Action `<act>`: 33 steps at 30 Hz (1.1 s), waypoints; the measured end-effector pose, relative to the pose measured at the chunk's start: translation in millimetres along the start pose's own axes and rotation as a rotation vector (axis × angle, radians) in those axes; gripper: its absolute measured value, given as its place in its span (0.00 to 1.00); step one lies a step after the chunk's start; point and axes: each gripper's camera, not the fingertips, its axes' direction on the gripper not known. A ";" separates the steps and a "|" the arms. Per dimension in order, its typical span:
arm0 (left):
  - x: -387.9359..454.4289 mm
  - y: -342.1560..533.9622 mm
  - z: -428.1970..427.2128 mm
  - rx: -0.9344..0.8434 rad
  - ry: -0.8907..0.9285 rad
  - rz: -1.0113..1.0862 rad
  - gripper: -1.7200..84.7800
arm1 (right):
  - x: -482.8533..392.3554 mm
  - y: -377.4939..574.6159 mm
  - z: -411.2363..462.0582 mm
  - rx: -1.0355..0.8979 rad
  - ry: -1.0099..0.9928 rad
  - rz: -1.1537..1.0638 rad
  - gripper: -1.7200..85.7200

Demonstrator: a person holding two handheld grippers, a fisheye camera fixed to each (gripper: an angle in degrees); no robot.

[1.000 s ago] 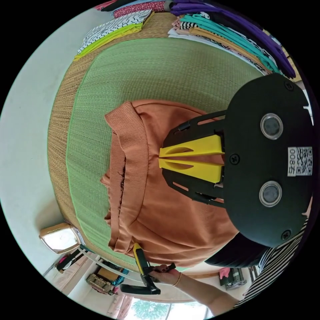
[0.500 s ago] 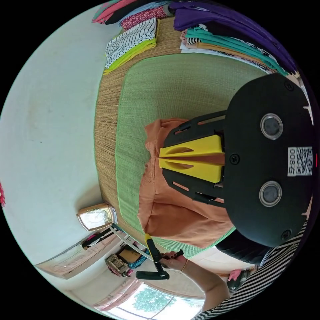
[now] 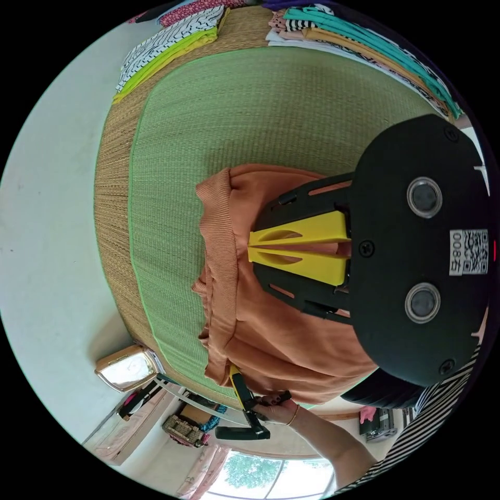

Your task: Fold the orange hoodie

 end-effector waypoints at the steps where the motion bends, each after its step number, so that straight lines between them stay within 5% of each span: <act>1: 0.2 -0.8 -3.4 0.020 0.006 0.003 0.03 | 1.0 -1.1 -4.3 0.013 0.004 0.003 0.02; 7: -5.5 -5.7 8.1 -0.011 -0.034 0.005 0.03 | 3.6 -13.7 -5.2 0.003 0.012 -0.007 0.02; 13: 3.0 8.4 -16.8 0.154 0.101 0.018 0.02 | -1.0 -8.2 -32.3 0.080 -0.001 -0.042 0.02; 17: 51.0 -2.8 10.6 0.065 0.256 0.197 0.02 | 10.6 -15.0 -24.7 0.053 0.019 -0.018 0.02; 23: 80.4 -29.2 68.6 -0.105 0.117 0.295 0.02 | 14.2 -18.3 -12.1 0.028 0.060 -0.021 0.02; 33: 73.6 -31.1 61.0 -0.078 0.079 0.296 0.02 | 18.9 -24.9 -35.9 0.062 0.024 -0.056 0.02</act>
